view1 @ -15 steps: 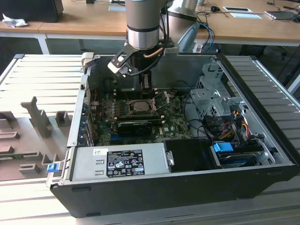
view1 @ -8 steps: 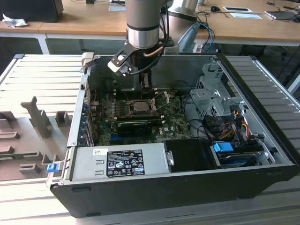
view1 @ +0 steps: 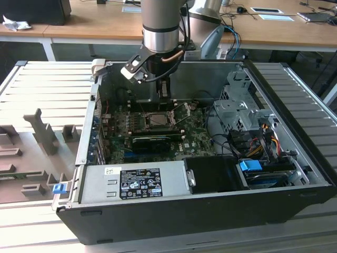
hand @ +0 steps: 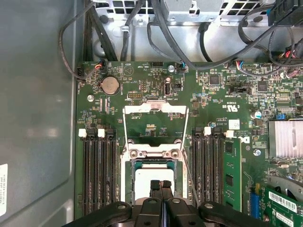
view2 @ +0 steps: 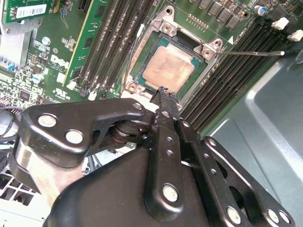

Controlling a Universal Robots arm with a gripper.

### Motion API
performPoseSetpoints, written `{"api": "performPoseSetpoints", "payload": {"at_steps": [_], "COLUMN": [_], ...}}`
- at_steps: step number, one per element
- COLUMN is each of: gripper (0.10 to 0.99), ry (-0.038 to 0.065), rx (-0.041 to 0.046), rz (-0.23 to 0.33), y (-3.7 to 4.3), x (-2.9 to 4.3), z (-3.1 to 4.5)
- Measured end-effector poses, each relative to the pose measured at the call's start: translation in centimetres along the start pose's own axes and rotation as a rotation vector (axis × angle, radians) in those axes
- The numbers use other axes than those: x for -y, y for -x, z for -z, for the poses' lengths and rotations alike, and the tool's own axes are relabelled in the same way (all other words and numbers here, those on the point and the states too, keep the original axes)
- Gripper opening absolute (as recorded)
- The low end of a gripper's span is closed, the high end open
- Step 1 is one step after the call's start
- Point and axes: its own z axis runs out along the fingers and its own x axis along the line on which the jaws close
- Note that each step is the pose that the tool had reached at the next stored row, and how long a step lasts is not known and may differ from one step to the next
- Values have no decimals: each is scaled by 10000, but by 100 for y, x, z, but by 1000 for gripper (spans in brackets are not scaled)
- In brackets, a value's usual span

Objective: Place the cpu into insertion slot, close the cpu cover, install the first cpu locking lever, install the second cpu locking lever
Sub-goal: 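Close the cpu cover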

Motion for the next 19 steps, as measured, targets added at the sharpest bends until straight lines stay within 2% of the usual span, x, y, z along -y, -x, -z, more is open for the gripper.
{"api": "performPoseSetpoints", "payload": {"at_steps": [7,11,14,17,19], "gripper": [106,106,106,106,106], "ry": [0,1,-2,-2,-2], "rx": [96,104,105,105,105], "rz": [7,8,9,8,7], "y": [-14,-15,-16,-16,-16], "x": [-3,-8,-81,-95,-99], "z": [38,54,50,67,115]}}
